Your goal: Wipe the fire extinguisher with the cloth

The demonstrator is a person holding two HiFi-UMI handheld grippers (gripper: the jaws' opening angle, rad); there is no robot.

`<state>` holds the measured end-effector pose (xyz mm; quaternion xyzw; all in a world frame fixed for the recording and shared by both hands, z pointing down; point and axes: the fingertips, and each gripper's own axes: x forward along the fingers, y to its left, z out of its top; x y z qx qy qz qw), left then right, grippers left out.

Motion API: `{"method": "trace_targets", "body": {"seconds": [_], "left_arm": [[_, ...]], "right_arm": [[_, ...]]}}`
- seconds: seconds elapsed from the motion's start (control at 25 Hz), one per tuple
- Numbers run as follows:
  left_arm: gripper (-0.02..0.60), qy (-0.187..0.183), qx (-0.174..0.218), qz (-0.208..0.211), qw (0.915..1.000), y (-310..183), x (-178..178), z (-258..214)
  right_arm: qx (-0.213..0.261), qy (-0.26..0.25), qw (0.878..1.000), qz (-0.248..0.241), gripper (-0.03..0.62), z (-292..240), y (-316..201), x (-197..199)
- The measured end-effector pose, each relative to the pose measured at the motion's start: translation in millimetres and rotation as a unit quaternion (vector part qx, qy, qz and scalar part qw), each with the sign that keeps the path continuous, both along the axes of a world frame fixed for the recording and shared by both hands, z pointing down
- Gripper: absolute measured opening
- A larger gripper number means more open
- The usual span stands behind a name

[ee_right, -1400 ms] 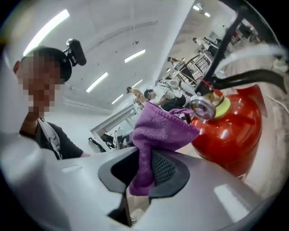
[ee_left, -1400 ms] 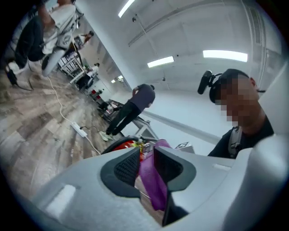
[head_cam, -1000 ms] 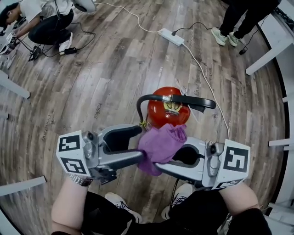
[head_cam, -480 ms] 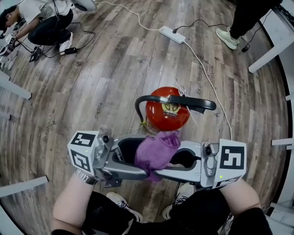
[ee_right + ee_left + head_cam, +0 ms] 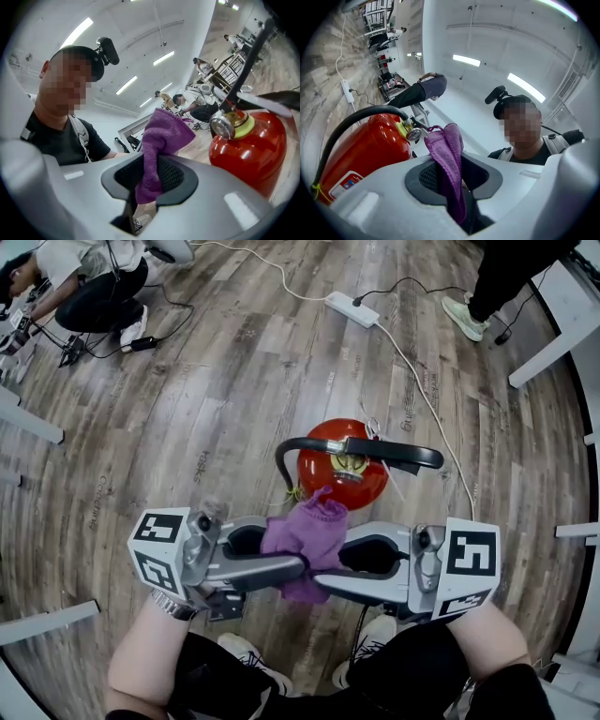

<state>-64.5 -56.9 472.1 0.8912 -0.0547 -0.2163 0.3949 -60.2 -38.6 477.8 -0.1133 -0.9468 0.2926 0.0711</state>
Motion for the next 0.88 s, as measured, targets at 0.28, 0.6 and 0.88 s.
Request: {"method": "trace_targets", "body": {"seconds": [0.28,0.6,0.88], "left_arm": [[0.08,-0.031,0.053,-0.119,0.991,-33.2,-64.2,-34.9],[0.081,-0.266,0.159,-0.005,0.9508,-105.6,-66.9,-44.1],[0.083,-0.312,0.081,0.187,0.9279,-170.6,-36.3,-14.1]], "right_arm": [[0.026,-0.007,0.998,0.053,0.064,-13.9,-18.2,13.6],[0.045,0.04,0.988,0.145,0.003,-52.2,-10.9,44.7],[0.001,0.057,0.989,0.135,0.003,-17.7,-0.8,70.6]]}}
